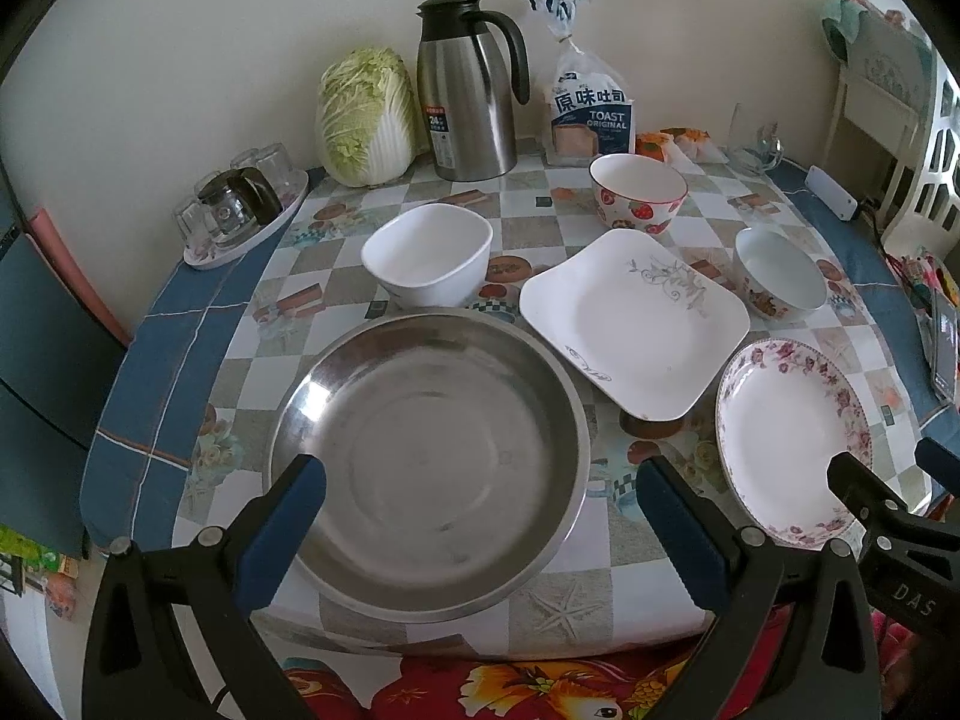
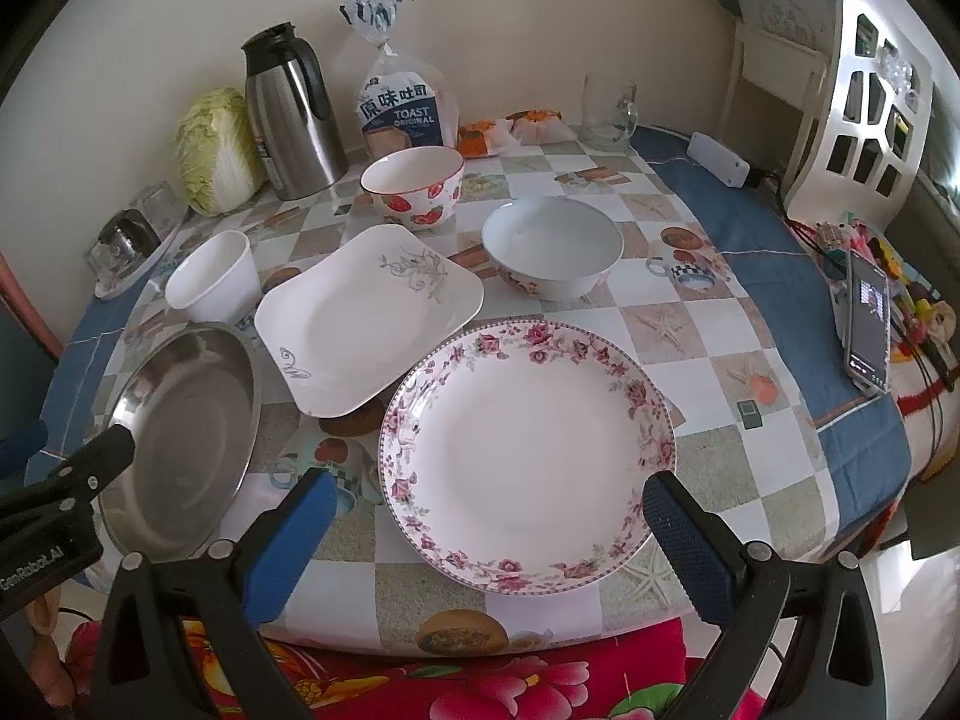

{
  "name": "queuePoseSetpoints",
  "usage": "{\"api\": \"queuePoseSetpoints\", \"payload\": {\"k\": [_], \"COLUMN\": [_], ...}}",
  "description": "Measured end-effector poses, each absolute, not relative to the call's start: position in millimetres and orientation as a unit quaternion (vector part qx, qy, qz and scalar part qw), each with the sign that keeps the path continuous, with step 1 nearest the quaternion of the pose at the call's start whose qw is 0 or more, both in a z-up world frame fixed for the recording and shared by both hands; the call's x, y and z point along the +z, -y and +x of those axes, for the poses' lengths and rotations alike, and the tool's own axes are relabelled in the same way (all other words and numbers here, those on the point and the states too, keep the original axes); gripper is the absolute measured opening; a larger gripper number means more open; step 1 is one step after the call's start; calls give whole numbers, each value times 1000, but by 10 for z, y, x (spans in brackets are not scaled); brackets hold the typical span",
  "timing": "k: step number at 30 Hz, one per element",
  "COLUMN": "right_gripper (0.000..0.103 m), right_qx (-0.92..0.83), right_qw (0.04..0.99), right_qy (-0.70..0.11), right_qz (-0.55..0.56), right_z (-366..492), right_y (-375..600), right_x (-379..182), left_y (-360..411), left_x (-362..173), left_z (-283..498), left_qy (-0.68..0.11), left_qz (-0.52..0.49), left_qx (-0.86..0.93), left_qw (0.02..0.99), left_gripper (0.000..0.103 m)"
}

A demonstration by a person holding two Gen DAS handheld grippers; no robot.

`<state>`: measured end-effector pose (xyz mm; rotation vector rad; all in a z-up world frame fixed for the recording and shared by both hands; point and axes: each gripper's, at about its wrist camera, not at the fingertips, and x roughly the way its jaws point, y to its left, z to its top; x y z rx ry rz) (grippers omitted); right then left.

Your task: Organize plates and bowls

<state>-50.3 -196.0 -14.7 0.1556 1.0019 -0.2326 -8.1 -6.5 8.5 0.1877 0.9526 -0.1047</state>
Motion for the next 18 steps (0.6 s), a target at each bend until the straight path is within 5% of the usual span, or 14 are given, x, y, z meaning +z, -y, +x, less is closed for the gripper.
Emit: {"api": "queuePoseSetpoints", "payload": {"k": [18], "right_gripper": [103], "right_qx": [-106], "right_qw": [875], "right_qy": [-467], "right_qz": [72], "right_z": [-519], "right_y": [1915], "right_x": [-103], "left_y": [74], "left_x": [86], "left_z": [-67], "left_qy": [-459], "left_qz": [93], "left_qx": [-51], "left_qw": [882], "left_gripper": [103]}}
